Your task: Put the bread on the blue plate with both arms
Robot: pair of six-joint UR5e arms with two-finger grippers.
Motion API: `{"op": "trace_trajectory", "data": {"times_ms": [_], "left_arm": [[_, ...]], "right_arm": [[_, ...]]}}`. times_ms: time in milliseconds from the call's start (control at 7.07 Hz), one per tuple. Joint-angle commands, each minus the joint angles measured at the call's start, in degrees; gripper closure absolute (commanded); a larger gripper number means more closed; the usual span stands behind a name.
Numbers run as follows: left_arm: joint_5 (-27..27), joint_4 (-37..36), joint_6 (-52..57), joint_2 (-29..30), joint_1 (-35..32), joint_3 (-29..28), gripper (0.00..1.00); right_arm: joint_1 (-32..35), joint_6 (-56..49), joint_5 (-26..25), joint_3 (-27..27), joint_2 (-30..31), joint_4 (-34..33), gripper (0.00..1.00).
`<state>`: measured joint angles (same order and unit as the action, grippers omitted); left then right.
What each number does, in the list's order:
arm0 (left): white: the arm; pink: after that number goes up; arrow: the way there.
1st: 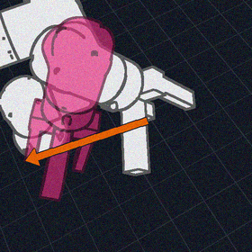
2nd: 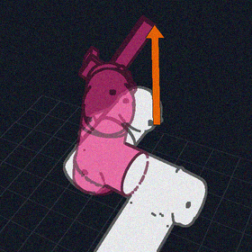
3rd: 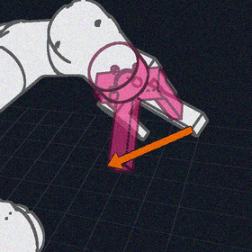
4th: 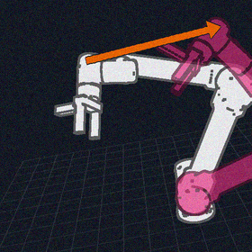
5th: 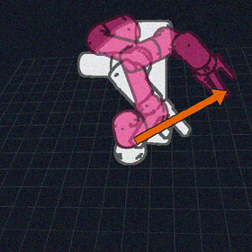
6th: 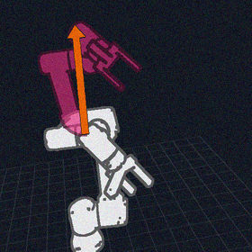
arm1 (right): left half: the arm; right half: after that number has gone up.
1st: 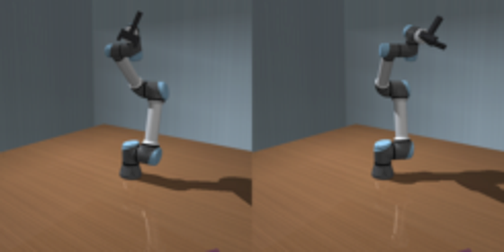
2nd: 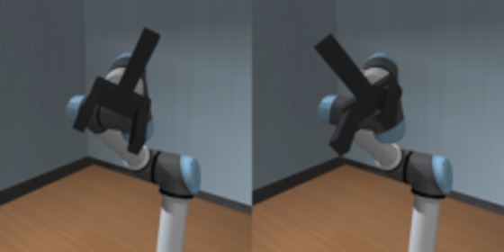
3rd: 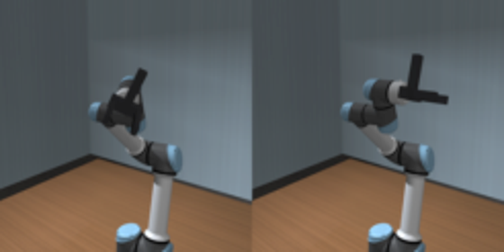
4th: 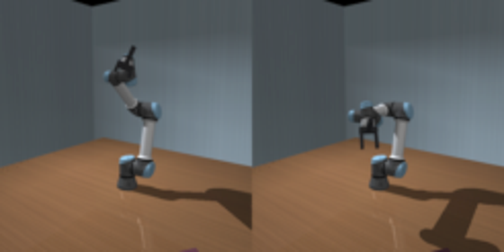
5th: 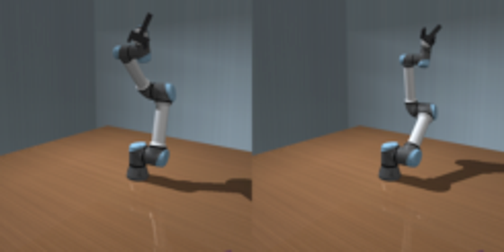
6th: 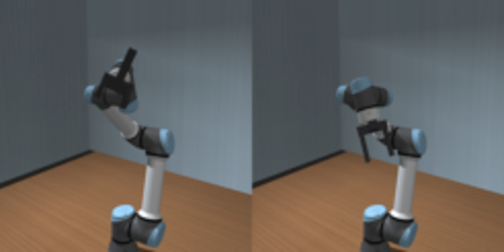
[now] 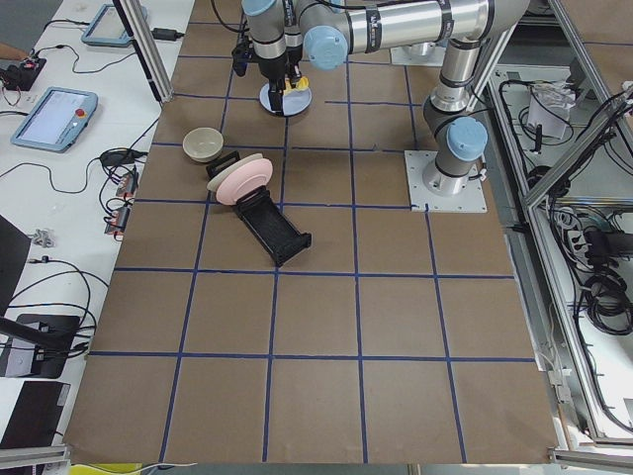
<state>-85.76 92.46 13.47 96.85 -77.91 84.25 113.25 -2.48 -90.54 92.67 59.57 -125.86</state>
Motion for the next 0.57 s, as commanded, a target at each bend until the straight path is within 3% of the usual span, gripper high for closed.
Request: {"op": "trace_trajectory", "data": {"times_ms": [0, 142, 425], "left_arm": [[0.4, -0.1, -0.8, -0.8, -0.1, 0.6, 0.00], [-0.2, -0.3, -0.8, -0.6, -0.8, 1.6, 0.00], [-0.6, -0.7, -2.8, -0.8, -2.9, 1.8, 0.01]], "right_arm": [[0.5, -0.1, -0.3, -0.6, -1.5, -0.3, 0.42], [0.5, -0.2, -0.3, -0.5, -1.5, -0.5, 0.01], [0.5, -0.2, -0.3, 0.6, -1.2, -0.5, 0.00]]}}
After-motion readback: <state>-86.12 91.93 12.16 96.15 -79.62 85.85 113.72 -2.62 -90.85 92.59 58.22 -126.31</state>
